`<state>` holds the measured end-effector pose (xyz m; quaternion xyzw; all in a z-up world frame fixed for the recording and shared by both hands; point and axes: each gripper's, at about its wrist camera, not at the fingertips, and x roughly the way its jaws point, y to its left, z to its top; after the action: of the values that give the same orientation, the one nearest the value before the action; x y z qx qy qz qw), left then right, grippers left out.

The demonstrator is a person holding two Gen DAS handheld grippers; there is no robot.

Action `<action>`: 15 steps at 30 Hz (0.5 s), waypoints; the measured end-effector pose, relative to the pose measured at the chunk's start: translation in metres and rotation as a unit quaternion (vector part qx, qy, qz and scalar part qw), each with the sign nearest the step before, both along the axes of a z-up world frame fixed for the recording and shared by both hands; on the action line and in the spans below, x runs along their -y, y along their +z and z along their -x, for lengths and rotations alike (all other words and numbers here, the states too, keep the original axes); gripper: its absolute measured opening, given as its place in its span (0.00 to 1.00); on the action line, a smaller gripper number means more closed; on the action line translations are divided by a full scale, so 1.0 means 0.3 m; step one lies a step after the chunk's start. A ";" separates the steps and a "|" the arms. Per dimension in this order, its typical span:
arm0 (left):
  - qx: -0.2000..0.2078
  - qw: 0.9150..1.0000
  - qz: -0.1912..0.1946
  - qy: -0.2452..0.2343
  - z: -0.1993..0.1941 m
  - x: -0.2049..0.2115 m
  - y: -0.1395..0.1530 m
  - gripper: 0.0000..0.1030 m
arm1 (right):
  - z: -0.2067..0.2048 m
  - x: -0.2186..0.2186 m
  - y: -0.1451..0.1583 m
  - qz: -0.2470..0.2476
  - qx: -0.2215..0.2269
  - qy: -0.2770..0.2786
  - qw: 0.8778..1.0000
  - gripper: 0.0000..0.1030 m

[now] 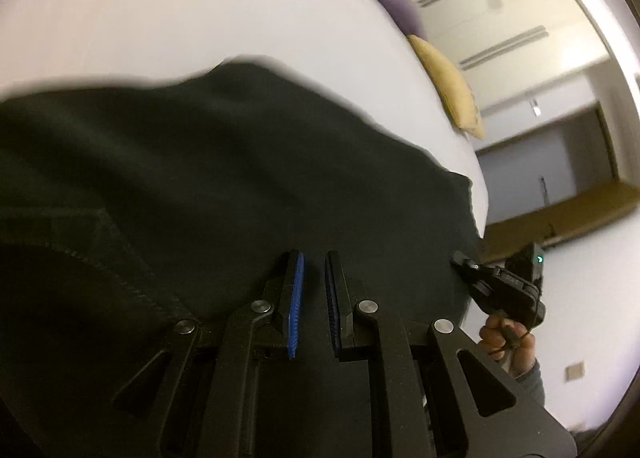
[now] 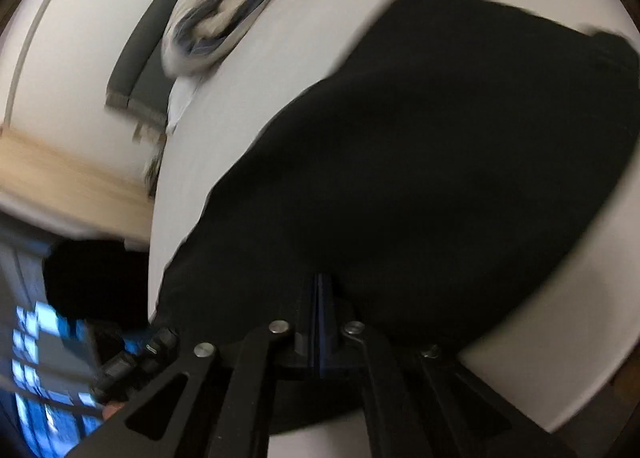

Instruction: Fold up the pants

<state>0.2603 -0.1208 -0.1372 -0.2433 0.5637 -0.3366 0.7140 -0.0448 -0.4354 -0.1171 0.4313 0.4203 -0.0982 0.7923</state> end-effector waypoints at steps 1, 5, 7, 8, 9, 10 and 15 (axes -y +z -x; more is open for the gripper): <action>-0.001 1.000 0.007 0.003 0.004 -0.011 -0.006 0.10 | 0.023 0.027 0.028 0.034 -0.017 -0.014 0.999 0.00; 0.012 0.999 -0.027 0.014 -0.011 -0.044 0.046 0.10 | 0.049 0.058 0.175 0.141 -0.066 -0.042 0.987 0.08; 0.044 0.999 -0.015 -0.009 -0.046 -0.023 0.123 0.10 | 0.020 -0.001 0.251 0.125 -0.002 0.002 0.992 0.13; 0.052 0.998 -0.011 -0.022 -0.068 -0.004 0.151 0.10 | -0.005 -0.030 0.260 0.112 0.017 0.026 0.993 0.16; 0.059 0.997 -0.013 -0.042 -0.096 0.026 0.173 0.10 | -0.046 -0.078 0.260 0.096 0.034 0.059 0.993 0.22; 0.060 0.996 -0.014 -0.068 -0.128 0.070 0.183 0.10 | -0.082 -0.118 0.249 0.086 0.043 0.084 0.992 0.25; 0.047 0.984 -0.107 -0.134 -0.298 0.257 0.108 0.10 | -0.182 -0.196 0.066 0.042 -0.015 0.133 0.990 0.25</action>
<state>0.3498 -0.1979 -0.1049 -0.0717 0.5900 -0.3775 0.7101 0.0097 -0.3765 -0.0972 0.3362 0.4810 -0.0156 0.8095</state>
